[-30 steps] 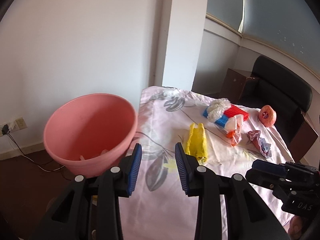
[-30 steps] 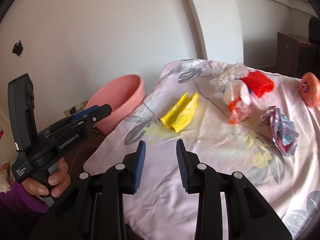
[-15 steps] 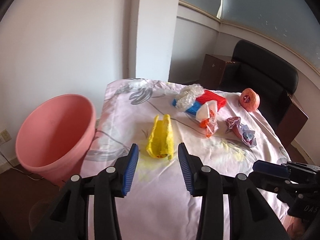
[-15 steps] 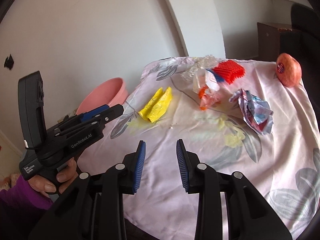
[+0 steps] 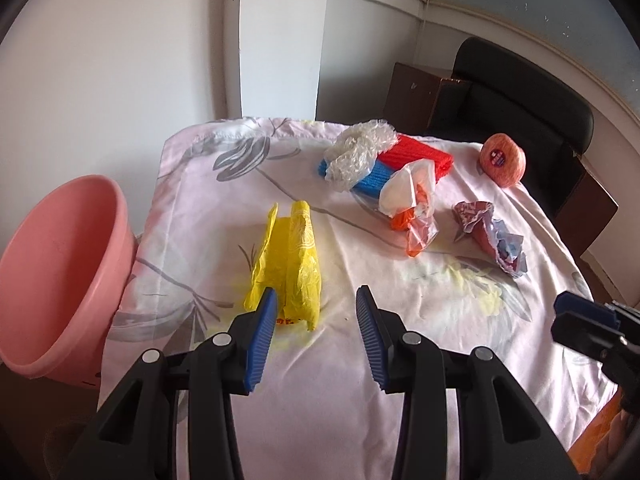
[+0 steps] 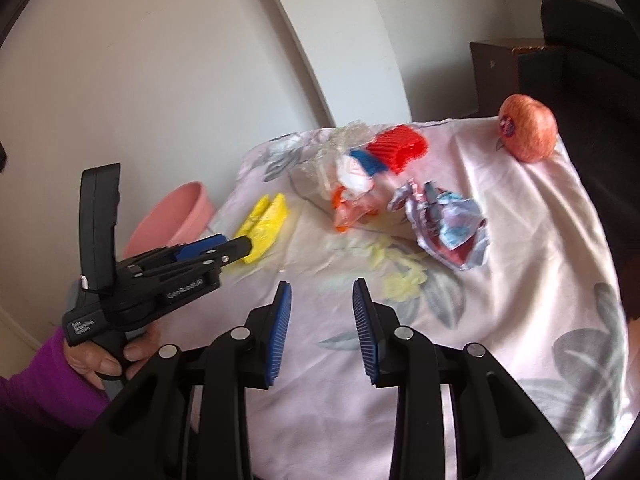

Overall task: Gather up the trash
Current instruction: 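Move both tools back over the table toward the yellow bag, then grasp the yellow plastic bag with the left tool while the right tool grasps crumpled paper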

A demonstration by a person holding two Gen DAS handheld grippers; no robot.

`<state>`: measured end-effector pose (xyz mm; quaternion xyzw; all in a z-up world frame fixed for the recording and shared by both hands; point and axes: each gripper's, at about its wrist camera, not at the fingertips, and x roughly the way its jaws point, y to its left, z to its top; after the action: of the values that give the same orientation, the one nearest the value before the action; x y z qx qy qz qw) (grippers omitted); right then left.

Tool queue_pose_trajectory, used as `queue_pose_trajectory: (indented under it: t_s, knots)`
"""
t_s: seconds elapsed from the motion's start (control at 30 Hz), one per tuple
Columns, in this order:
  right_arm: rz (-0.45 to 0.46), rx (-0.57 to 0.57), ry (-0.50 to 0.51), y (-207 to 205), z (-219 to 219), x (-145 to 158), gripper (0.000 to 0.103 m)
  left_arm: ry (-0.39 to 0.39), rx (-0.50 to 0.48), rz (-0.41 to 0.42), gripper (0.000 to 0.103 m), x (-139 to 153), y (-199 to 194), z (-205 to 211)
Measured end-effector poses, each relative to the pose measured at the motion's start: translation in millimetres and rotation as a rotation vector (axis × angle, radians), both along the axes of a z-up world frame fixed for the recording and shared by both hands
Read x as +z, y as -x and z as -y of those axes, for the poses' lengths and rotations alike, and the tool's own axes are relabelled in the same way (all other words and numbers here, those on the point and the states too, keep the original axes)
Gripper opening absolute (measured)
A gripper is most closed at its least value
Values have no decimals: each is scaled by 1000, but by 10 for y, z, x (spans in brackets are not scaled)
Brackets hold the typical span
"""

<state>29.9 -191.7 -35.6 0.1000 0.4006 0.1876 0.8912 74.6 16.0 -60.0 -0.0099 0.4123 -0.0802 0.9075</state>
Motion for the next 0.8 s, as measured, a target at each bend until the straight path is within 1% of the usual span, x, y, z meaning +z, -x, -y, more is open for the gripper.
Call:
queue_pose_trajectory:
  t_s: [0.03, 0.13, 0.2, 0.27, 0.3, 0.33, 0.37, 0.4, 0.5, 0.6, 0.8]
  knots:
    - [0, -17, 25, -30, 25, -6, 33, -2, 0, -11, 40, -25, -29, -1]
    - [-1, -33, 19, -107, 126, -15, 33, -15, 7, -30, 39, -91, -102, -9]
    - [6, -49, 29, -160, 194, -8, 33, -18, 9, -42, 34, -128, -132, -15]
    - [9, -50, 21, -209, 267, -8, 33, -21, 12, -51, 31, -159, -162, -22]
    - [5, -53, 17, -243, 306, -13, 34, -21, 15, -55, 29, -174, -178, -26]
    - [-3, -57, 14, -277, 343, -24, 39, -19, 17, -58, 28, -181, -187, -32]
    - [-7, -62, 5, -305, 382, -33, 48, -15, 20, -61, 25, -190, -197, -44]
    - [-9, -66, -4, -325, 408, -45, 49, -10, 23, -63, 21, -197, -204, -56]
    - [-29, -71, -14, -429, 473, -95, 50, 1, 30, -66, 12, -204, -207, -80]
    - [-35, -76, -11, -504, 507, -128, 50, 9, 32, -58, 10, -189, -180, -89]
    - [-20, -81, 40, -625, 486, -144, 50, 5, 27, -10, 9, -65, -58, -84]
